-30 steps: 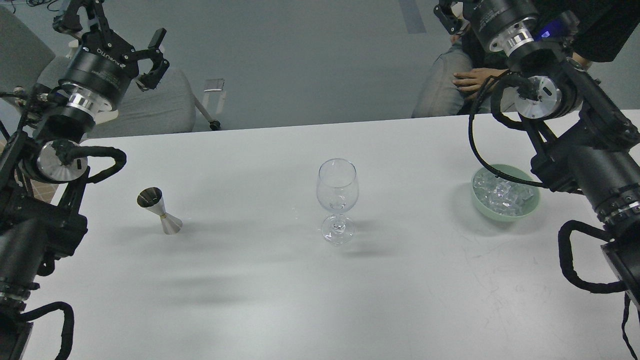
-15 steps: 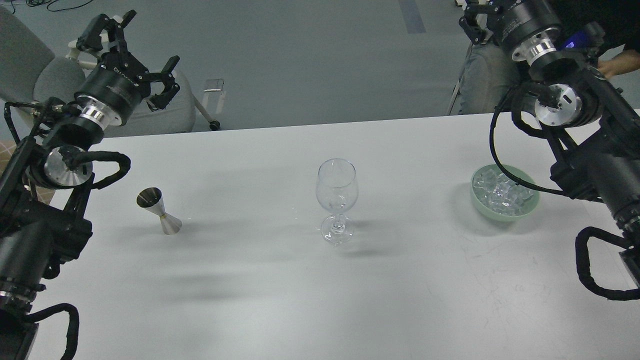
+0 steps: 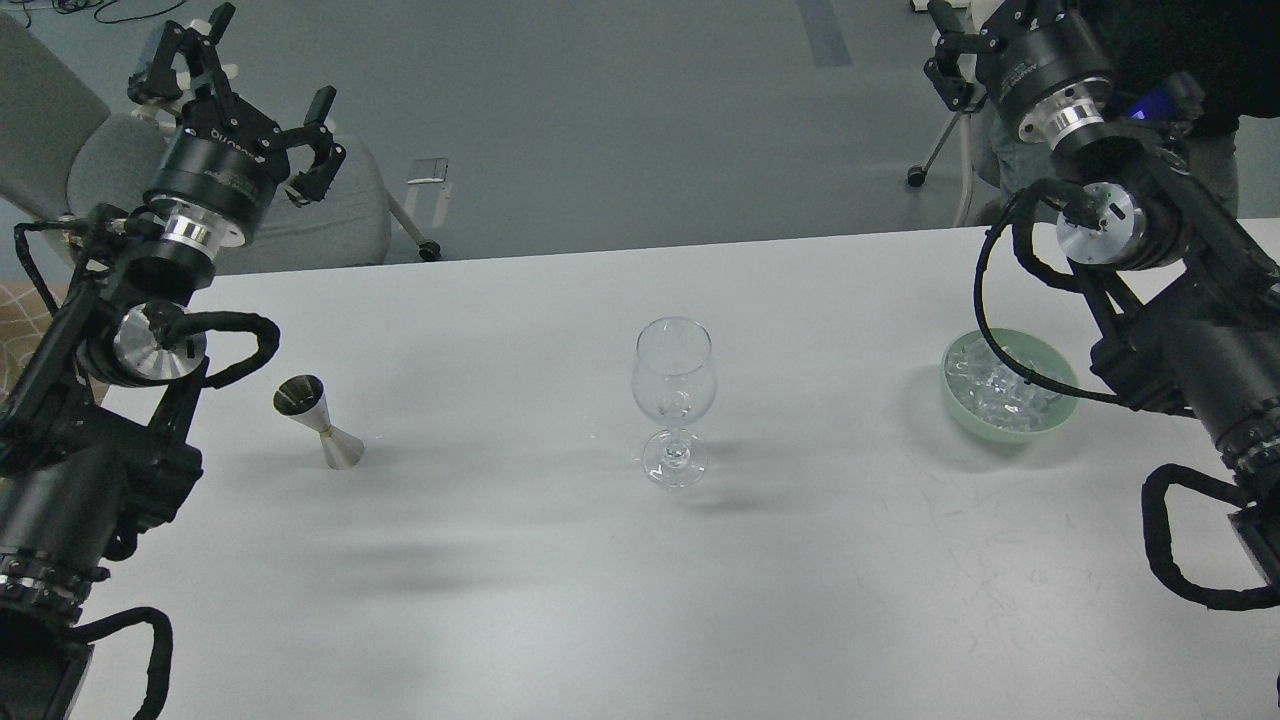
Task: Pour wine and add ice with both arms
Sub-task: 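Lower the left gripper toward the metal jigger cup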
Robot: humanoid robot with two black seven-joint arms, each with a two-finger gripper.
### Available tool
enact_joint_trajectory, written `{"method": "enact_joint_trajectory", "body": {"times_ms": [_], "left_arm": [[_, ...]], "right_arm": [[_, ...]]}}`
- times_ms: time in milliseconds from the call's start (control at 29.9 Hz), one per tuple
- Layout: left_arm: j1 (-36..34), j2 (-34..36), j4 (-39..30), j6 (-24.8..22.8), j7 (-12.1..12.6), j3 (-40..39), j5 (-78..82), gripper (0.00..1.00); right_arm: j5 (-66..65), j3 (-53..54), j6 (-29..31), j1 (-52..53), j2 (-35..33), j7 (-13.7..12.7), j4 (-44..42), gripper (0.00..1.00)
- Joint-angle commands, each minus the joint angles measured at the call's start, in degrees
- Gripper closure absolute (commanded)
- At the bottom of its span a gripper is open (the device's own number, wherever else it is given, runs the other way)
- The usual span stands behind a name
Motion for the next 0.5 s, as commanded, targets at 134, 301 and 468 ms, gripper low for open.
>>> {"method": "enact_joint_trajectory", "body": {"times_ms": [134, 301, 468], "left_arm": [[-0.10, -0.46, -0.05, -3.52, -0.14, 0.07, -0.76, 0.02], [-0.27, -0.81, 1.79, -3.08, -0.05, 0.51, -0.85, 0.02], [-0.10, -0.81, 2.15, -3.08, -0.05, 0.51, -0.85, 0.02]], "right_arm": [[-0.01, -1.74, 0.32, -0.32, -0.36, 0.10, -0.26, 0.00], [-0.01, -3.58, 0.23, -0.32, -0.10, 0.19, -0.26, 0.00], [-0.01, -4.02, 0.05, -0.50, 0.17, 0.10, -0.08, 0.00]]}}
